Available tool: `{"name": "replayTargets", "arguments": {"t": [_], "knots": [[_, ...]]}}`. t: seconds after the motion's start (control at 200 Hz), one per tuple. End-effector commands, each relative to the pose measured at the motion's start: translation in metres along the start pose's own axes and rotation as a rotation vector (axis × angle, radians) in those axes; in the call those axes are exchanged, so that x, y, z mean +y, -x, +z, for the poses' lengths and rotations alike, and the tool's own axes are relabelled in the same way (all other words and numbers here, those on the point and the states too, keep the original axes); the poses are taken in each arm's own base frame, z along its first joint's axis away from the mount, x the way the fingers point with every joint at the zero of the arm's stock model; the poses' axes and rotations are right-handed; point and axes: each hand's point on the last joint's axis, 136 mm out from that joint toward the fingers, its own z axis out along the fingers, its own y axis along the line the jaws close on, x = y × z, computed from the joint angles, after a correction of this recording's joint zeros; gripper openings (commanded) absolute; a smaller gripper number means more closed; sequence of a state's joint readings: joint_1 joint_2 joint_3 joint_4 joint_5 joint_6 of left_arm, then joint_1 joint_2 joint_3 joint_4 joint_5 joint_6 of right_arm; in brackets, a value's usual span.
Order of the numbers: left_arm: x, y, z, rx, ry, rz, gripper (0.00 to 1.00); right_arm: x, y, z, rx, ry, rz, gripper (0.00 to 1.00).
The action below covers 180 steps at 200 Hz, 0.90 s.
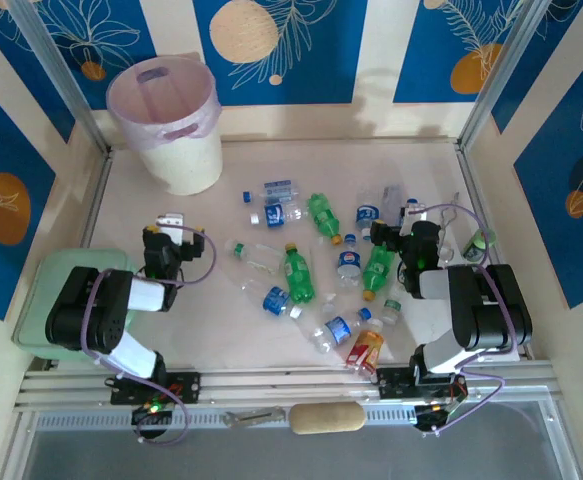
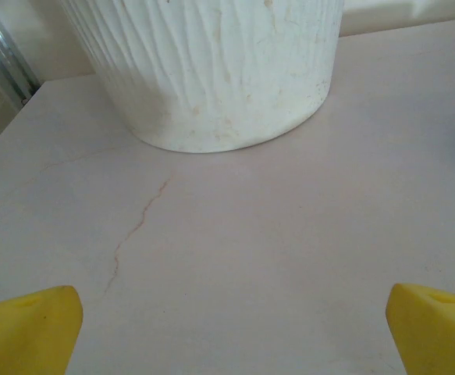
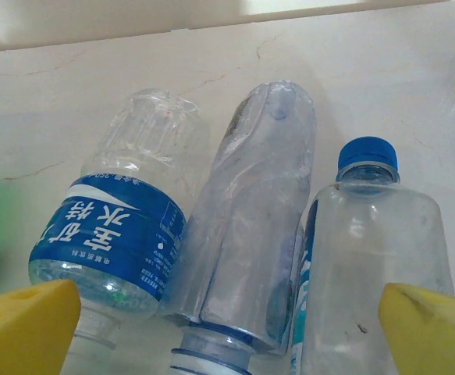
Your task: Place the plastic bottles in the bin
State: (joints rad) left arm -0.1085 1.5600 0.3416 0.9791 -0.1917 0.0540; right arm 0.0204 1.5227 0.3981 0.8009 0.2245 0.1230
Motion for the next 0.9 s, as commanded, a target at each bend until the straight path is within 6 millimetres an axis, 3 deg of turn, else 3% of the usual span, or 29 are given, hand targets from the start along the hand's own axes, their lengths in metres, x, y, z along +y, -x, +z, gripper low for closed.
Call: {"name": "replayTargets", "arguments": {"t": [0.0,0.895], "knots": [[0.0028,0.0049,0.0034,-0.009,0.014,-0.017,1.00,0.0035,0.0095,0.0006,-0.034,0.011,-0.002,0.99],[0.0020,0.0043,0.0048,-0.002,-0.021,-0.033,1.00,0.0047,0.0098,0.0002,-0.032,0.030,0.001,0.99]]}}
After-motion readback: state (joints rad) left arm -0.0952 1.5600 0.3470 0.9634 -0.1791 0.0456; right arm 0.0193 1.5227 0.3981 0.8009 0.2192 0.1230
